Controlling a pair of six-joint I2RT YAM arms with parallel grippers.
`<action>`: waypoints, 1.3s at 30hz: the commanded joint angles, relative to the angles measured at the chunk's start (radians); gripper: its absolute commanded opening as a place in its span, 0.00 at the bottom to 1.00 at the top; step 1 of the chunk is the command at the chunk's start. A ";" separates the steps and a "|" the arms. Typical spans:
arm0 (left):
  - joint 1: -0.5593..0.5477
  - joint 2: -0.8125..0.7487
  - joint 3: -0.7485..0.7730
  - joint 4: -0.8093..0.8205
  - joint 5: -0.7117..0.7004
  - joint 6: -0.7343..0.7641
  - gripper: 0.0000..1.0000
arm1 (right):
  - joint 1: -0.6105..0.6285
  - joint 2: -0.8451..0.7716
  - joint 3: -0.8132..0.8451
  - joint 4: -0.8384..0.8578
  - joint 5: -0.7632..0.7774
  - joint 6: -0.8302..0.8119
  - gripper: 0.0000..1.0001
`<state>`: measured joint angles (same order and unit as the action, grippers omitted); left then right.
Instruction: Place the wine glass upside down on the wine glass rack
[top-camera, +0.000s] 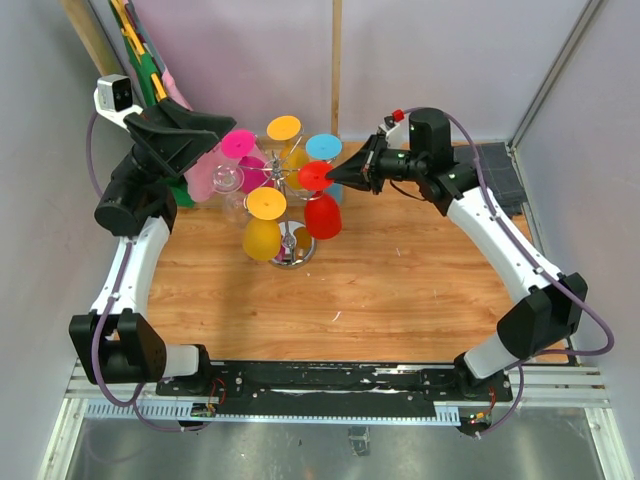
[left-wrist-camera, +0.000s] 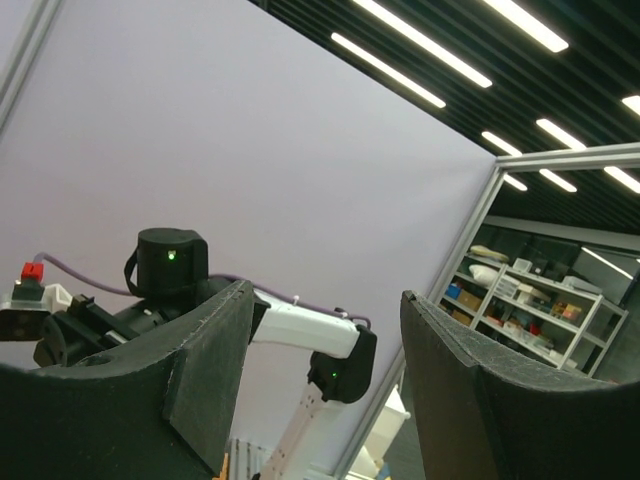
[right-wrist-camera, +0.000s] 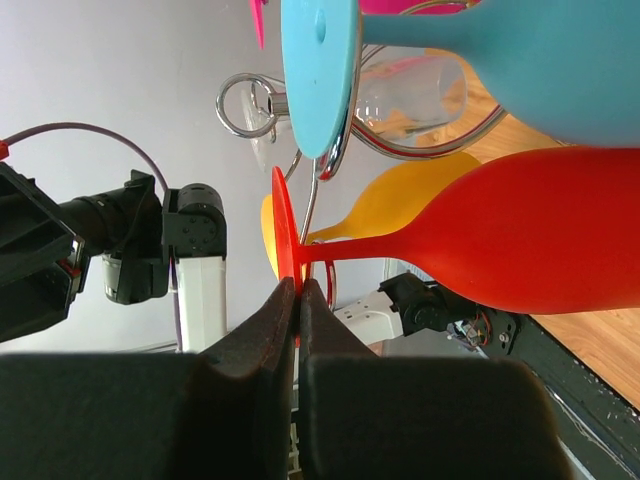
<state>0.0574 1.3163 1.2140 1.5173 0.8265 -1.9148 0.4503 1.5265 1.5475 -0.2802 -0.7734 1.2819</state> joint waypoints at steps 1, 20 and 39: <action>0.009 -0.015 0.008 0.083 0.018 0.005 0.65 | 0.032 0.016 0.040 0.052 -0.013 0.016 0.01; 0.009 -0.014 -0.005 0.085 0.015 0.011 0.65 | 0.086 0.042 0.064 0.102 -0.060 0.010 0.01; 0.009 -0.025 -0.014 0.082 0.016 0.008 0.65 | 0.076 -0.055 -0.051 0.121 -0.034 -0.007 0.01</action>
<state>0.0578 1.3159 1.2095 1.5173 0.8310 -1.9144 0.5423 1.5402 1.5360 -0.2005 -0.8143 1.2854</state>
